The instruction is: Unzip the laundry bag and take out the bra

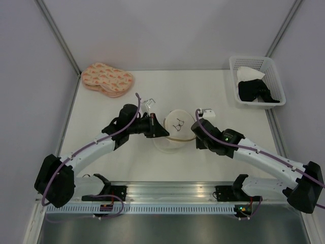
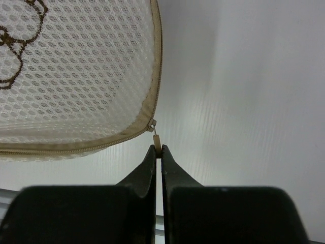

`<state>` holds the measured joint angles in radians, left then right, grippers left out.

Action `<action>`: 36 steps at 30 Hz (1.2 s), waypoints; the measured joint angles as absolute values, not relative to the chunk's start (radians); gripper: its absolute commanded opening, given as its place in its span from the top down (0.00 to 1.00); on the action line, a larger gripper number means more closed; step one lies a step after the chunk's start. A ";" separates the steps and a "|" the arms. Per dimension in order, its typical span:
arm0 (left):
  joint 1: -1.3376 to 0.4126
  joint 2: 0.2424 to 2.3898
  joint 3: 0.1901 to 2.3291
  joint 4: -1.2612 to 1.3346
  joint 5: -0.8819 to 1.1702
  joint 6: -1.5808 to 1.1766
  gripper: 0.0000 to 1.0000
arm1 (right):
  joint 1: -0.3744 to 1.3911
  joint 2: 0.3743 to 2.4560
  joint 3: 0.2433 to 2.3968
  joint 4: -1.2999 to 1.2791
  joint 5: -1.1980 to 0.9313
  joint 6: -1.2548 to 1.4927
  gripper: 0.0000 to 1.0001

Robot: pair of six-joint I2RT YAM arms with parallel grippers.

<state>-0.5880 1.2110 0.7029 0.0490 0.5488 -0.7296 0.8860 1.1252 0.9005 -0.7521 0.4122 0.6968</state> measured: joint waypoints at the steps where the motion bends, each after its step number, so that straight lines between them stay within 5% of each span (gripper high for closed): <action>1: -0.587 1.229 0.731 0.037 0.582 -0.709 0.98 | 0.881 1.121 0.900 -0.753 0.412 0.692 1.00; 10: -0.575 1.485 0.971 -0.042 0.735 -0.604 0.98 | 0.860 1.090 0.900 -0.771 0.381 0.649 1.00; 12: -0.573 1.539 1.024 -0.045 0.729 -0.602 0.91 | 0.859 1.071 0.899 -0.768 0.361 0.642 1.00; 15: -0.572 1.594 1.080 -0.031 0.682 -0.600 0.47 | 0.858 1.047 0.894 -0.752 0.328 0.634 0.99; 16: -0.572 1.607 1.093 -0.019 0.655 -0.611 0.40 | 0.858 1.044 0.892 -0.744 0.315 0.631 1.00; 36: -0.753 1.195 0.710 0.030 0.131 -0.982 0.21 | 0.857 1.063 0.822 -0.487 -0.034 0.579 1.00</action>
<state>-0.7528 1.1950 0.7097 0.0296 0.1314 -0.9817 0.8574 1.0630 0.8219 -0.4873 -0.0338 0.5785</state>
